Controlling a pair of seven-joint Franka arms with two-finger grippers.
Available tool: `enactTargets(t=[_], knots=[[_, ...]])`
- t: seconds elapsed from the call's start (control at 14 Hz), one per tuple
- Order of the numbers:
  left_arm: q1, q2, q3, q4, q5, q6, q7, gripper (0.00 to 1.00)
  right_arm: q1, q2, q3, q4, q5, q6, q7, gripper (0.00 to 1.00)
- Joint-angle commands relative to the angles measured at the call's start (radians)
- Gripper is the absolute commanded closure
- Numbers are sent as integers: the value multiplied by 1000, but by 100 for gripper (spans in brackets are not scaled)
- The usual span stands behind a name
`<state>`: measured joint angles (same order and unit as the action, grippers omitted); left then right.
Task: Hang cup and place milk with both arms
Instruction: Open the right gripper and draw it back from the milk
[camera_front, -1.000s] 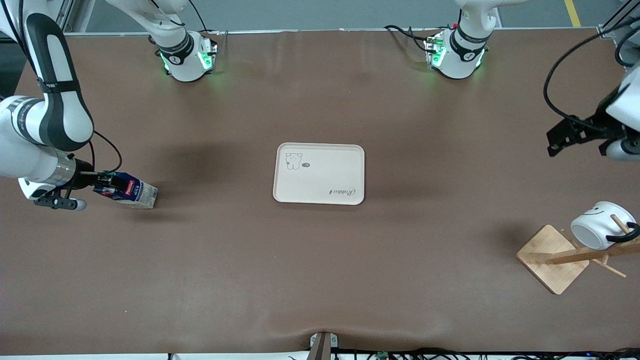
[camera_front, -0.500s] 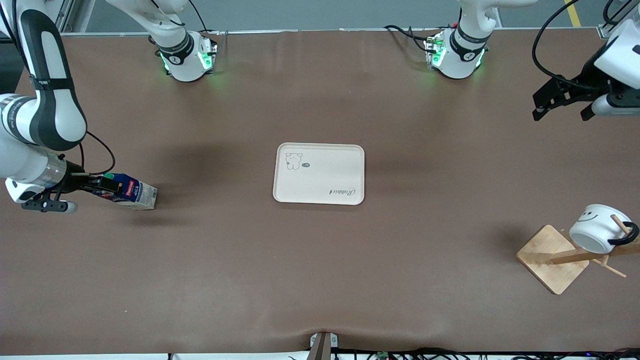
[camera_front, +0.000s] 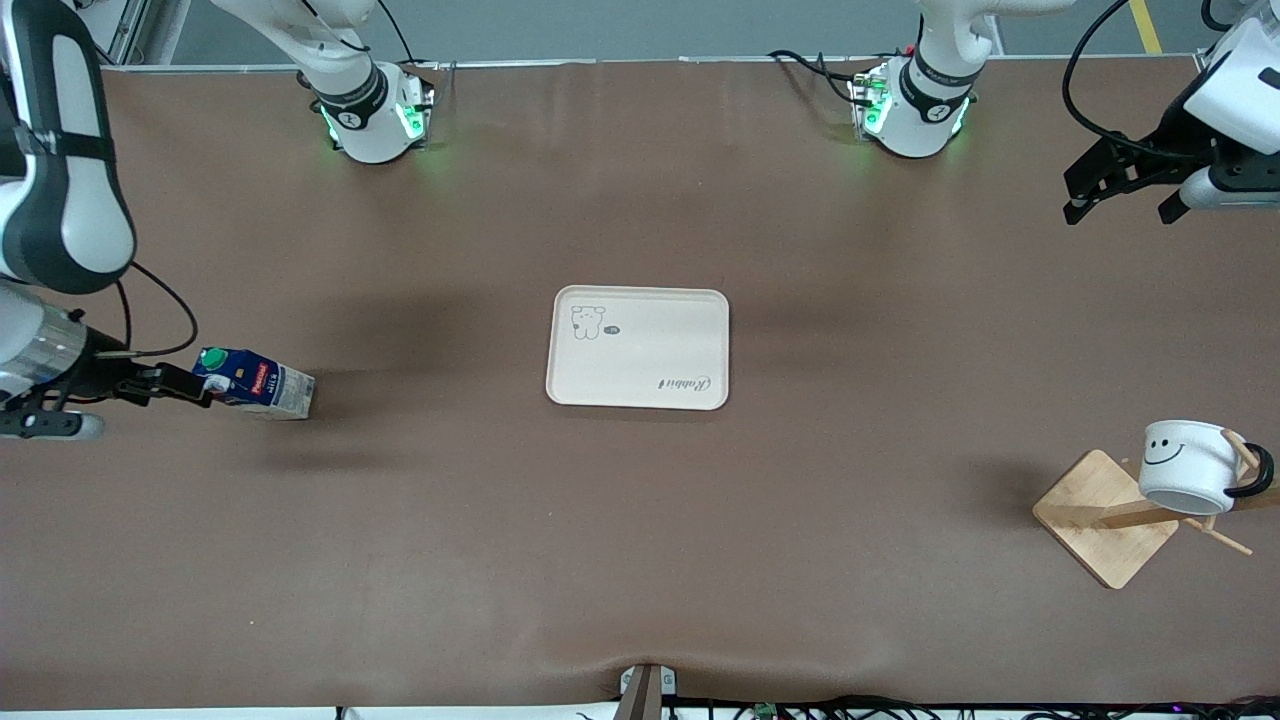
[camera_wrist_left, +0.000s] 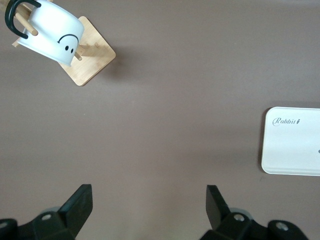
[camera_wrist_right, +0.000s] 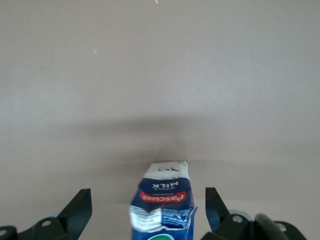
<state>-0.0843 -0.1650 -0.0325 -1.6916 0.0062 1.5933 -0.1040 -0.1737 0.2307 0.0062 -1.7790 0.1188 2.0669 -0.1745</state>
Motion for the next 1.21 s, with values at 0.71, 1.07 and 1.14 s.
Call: enactTargets(t=[0.71, 1.07, 1.14], knots=[[15, -7, 9, -17, -2, 17, -16, 0, 31, -151, 6, 253, -61, -327, 6, 0], [23, -10, 11, -19, -6, 14, -14, 0, 88, -252, 21, 228, -114, -411, 208, 0], [23, -10, 12, -16, -11, 14, -11, 0, 89, -270, 20, 228, -122, -439, 202, 0]])
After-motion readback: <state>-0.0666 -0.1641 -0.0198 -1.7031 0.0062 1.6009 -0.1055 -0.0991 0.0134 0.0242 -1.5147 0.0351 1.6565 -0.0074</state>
